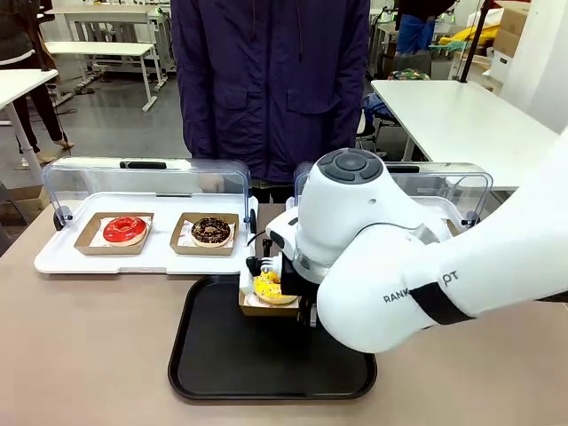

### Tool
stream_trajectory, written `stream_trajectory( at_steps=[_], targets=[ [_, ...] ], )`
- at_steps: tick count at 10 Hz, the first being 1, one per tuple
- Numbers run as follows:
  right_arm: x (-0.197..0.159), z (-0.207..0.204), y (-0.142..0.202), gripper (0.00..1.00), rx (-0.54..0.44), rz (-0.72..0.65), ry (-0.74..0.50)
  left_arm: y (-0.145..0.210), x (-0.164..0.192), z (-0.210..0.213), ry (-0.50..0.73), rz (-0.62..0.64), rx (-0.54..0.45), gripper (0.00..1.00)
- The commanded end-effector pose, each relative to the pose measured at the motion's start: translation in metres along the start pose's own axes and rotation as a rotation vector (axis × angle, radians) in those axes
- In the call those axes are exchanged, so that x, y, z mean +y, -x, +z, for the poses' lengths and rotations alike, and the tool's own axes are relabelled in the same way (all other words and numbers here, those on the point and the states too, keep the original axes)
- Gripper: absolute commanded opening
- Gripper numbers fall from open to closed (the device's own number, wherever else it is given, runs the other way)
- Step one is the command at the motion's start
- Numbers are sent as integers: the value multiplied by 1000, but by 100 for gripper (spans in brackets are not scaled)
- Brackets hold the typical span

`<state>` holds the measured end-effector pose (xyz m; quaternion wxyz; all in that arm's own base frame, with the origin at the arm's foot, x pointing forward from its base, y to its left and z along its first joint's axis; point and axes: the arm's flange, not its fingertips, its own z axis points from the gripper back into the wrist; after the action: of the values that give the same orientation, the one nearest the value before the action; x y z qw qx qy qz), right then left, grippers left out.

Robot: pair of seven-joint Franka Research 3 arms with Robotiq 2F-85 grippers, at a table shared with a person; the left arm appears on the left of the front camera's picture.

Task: Move the third donut from the left to the tray.
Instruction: Pick up the Paper togo box containing the Donut indicated by the person and place it on the Handle tray.

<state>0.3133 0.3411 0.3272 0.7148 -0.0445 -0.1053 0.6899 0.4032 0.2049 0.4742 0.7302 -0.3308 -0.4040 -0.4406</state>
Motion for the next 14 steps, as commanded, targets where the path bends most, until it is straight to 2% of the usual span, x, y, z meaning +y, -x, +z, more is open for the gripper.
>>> stream_trajectory(
  at_steps=[1,4,9,10,11,12,13,14],
  targets=[
    [9,-8,-11,2,-1,-17,35,-1,-2,1,7,-12,-7,100],
    [21,-15,-9,2,-2,-21,17,-1,-2,1,7,-12,-7,100],
    [20,-16,-1,2,19,0,-26,-1,-2,1,7,-12,-7,100],
    [18,-15,1,13,8,20,-19,-1,-2,1,7,-12,-7,100],
    [18,-13,1,59,10,28,-37,-1,-2,1,7,-12,-7,100],
    [17,-10,3,70,5,38,-59,-1,-2,1,7,-12,-7,100],
    [15,-7,3,100,27,29,-71,-1,-2,1,7,-12,-7,100],
    [14,2,4,100,28,28,-79,-1,-2,1,7,-12,-7,100]
  ],
)
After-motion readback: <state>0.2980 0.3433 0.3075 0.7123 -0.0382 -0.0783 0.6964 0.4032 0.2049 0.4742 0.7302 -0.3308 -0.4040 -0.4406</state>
